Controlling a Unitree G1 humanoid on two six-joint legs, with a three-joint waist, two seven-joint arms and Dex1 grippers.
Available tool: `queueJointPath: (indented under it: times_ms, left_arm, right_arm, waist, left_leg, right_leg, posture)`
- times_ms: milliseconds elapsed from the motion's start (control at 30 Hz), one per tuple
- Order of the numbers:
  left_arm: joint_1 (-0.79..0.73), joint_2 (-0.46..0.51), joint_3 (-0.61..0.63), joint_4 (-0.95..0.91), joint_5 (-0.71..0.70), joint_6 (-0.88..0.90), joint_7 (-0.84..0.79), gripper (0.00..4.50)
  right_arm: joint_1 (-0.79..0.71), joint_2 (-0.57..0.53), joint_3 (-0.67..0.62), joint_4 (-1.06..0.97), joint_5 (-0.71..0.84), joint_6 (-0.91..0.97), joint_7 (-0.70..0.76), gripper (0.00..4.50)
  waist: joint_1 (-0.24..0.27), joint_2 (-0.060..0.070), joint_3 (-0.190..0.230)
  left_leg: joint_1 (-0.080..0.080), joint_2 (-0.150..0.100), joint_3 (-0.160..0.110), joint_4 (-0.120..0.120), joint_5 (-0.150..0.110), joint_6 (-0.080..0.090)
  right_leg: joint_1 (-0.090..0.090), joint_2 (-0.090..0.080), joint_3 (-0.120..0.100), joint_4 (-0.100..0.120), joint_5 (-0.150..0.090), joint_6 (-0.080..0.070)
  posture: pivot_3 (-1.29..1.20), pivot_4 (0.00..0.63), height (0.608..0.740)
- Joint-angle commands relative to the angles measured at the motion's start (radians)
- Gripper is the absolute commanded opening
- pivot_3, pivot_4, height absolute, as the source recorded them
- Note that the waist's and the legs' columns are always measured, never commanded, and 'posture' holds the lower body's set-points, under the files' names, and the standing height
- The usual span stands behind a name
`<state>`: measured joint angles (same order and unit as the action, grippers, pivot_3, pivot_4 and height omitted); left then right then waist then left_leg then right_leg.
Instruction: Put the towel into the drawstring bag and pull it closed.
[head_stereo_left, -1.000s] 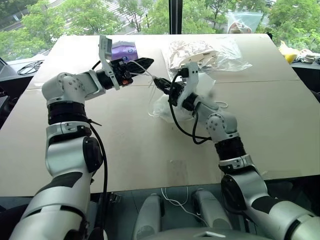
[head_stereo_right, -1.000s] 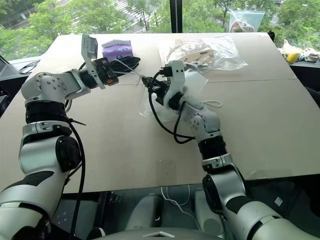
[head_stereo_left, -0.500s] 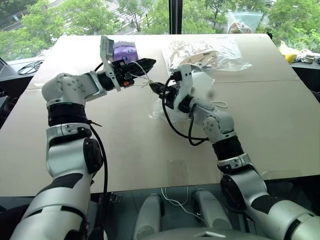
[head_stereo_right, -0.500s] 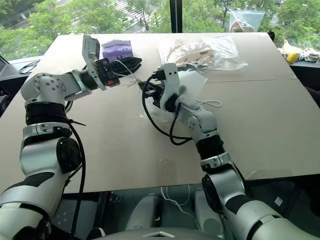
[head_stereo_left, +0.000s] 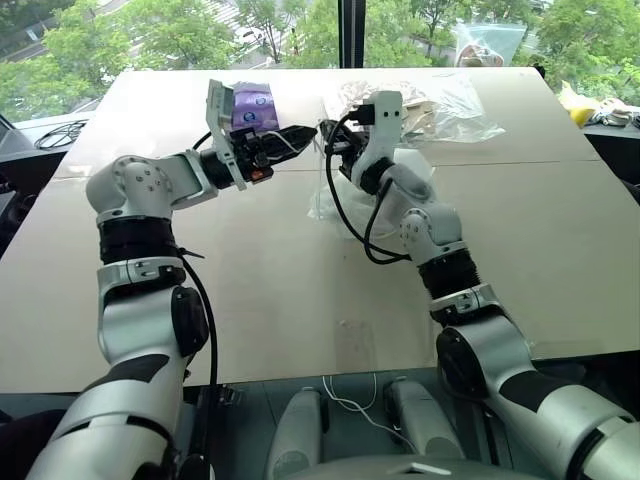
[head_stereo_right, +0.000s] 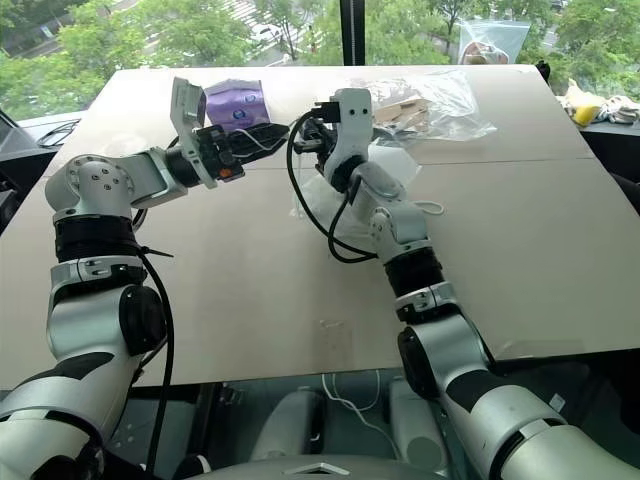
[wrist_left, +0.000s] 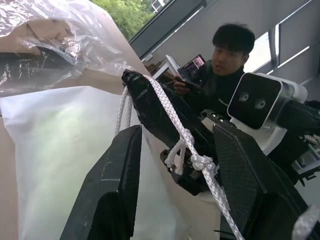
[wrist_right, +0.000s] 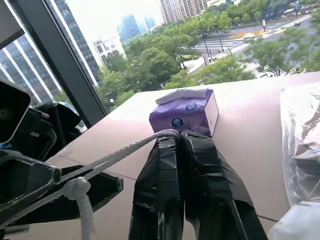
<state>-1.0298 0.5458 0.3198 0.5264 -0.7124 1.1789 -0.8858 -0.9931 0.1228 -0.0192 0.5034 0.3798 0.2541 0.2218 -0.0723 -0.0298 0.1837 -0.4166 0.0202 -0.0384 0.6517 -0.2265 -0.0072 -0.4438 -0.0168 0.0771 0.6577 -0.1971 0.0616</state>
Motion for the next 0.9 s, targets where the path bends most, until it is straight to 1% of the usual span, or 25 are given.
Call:
queueJointPath:
  times_ms: [33, 333, 533, 667, 767, 800, 833, 900]
  left_arm:
    - [0.025, 0.028, 0.024, -0.057, -0.033, 0.003, -0.016, 2.29]
    - [0.077, 0.057, -0.042, -0.084, 0.016, -0.087, -0.041, 2.29]
    - [0.077, 0.075, -0.056, -0.037, 0.096, -0.258, -0.015, 2.29]
    - [0.11, 0.091, -0.082, -0.051, 0.123, -0.299, -0.047, 2.29]
    - [0.143, 0.116, -0.081, -0.047, 0.122, -0.289, -0.073, 2.29]
    - [0.154, 0.135, -0.077, -0.037, 0.123, -0.293, -0.092, 2.29]
    - [0.16, 0.148, -0.076, -0.03, 0.124, -0.297, -0.105, 2.29]
    - [0.184, 0.184, -0.088, -0.004, 0.157, -0.335, -0.128, 2.29]
  right_arm:
    - [-0.034, -0.044, -0.124, -0.01, 0.01, -0.08, -0.092, 0.08]
    - [-0.013, -0.069, -0.166, -0.064, 0.029, -0.095, -0.115, 0.08]
    - [0.028, -0.071, -0.179, -0.128, 0.037, -0.068, -0.121, 0.08]
    - [0.065, -0.066, -0.154, -0.191, 0.037, -0.022, -0.095, 0.08]
    - [0.123, -0.092, -0.041, -0.278, 0.057, 0.137, 0.044, 0.08]
    - [0.164, -0.124, 0.031, -0.335, 0.057, 0.202, 0.116, 0.08]
    - [0.192, -0.147, 0.077, -0.376, 0.056, 0.244, 0.16, 0.08]
    - [0.254, -0.193, 0.141, -0.452, 0.05, 0.314, 0.206, 0.08]
  waist:
    - [-0.001, 0.0, 0.0]
    - [0.0, 0.0, 0.0]
    - [0.001, 0.0, 0.0]
    - [-0.007, 0.0, 0.0]
    - [-0.017, 0.0, 0.0]
    - [-0.019, 0.0, 0.0]
    - [-0.021, 0.0, 0.0]
    - [-0.022, 0.0, 0.0]
  left_leg:
    - [0.0, 0.0, 0.0, 0.0, 0.0, 0.0]
    - [0.0, 0.0, 0.0, 0.0, 0.0, 0.0]
    - [0.0, 0.0, 0.001, 0.0, 0.0, 0.0]
    - [0.0, 0.0, 0.001, -0.002, 0.0, 0.0]
    - [0.0, 0.0, 0.002, -0.002, 0.0, 0.0]
    - [0.0, 0.0, 0.002, -0.002, 0.0, 0.0]
    - [0.0, 0.0, 0.002, -0.002, 0.0, 0.0]
    - [0.0, 0.0, 0.002, -0.002, 0.0, 0.0]
  right_leg:
    - [0.0, 0.0, 0.0, 0.0, 0.0, 0.0]
    - [0.0, 0.0, 0.0, 0.0, 0.0, 0.0]
    - [0.0, 0.0, 0.001, -0.001, 0.0, 0.0]
    - [-0.001, 0.0, 0.001, 0.0, 0.0, 0.0]
    - [-0.001, 0.0, 0.002, -0.001, 0.0, 0.0]
    - [-0.001, 0.0, 0.002, -0.001, 0.0, 0.0]
    - [-0.001, 0.0, 0.002, -0.001, 0.0, 0.0]
    - [-0.001, 0.0, 0.002, -0.001, 0.0, 0.0]
  posture:
    - [0.0, 0.15, 0.74]
    - [0.0, 0.15, 0.74]
    - [0.0, 0.15, 0.74]
    - [0.0, 0.15, 0.74]
    - [0.0, 0.15, 0.74]
    - [0.0, 0.15, 0.74]
    - [0.0, 0.15, 0.74]
    - [0.0, 0.15, 0.74]
